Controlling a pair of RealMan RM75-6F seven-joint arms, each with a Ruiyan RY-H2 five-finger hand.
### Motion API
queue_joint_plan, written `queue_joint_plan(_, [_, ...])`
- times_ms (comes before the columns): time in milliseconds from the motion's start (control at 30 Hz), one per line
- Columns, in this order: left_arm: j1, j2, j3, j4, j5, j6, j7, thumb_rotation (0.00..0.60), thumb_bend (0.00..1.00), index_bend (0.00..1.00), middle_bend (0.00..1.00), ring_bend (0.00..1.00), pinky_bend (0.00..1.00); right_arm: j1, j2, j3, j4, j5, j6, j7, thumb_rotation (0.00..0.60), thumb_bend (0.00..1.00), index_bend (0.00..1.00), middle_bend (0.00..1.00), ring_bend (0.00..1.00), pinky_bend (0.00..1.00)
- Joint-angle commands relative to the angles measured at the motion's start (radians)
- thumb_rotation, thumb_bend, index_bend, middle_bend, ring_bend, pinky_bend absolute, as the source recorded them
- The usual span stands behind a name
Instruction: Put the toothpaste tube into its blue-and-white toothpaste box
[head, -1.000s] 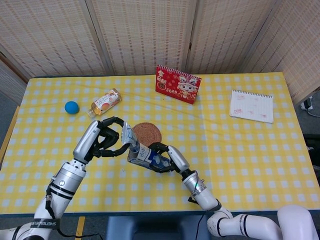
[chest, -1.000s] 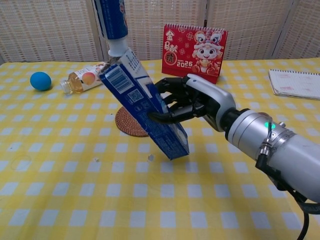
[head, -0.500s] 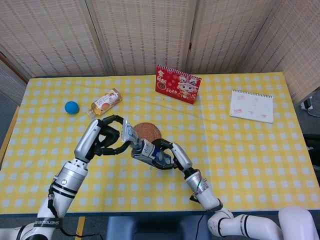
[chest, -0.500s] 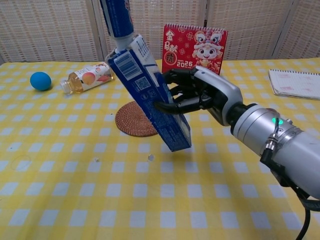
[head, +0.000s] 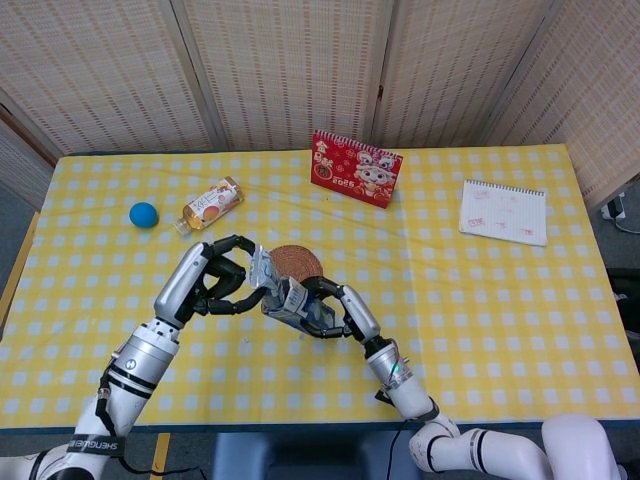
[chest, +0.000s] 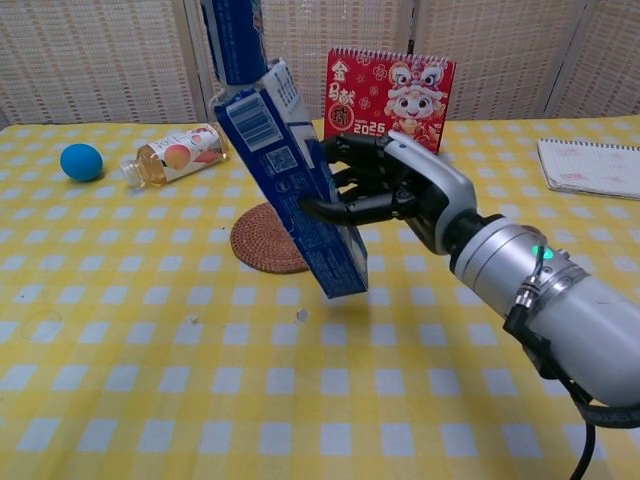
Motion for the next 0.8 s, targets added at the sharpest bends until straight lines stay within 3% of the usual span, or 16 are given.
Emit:
queue_joint_plan(33, [0.001,0.006,-0.006,0.000,-0.009,-0.006,-0.012,0.600,0.60,0.92,1.00,1.00,1.00,0.004,-0.004,-0.002,0.007,-0.012,0.007,0.022,0.600,0.30,0.48,0.33,0.38,0.41])
queue_joint_plan(800, [-0.014,-0.009,0.023,0.000,-0.036,-0.004,0.018,0.600,0.59,0.89,1.00,1.00,1.00,-0.003,0.032,-0.006,-0.060,-0.053,0.077,0.092,0.600,0.30,0.48,0.33,0.38,0.41])
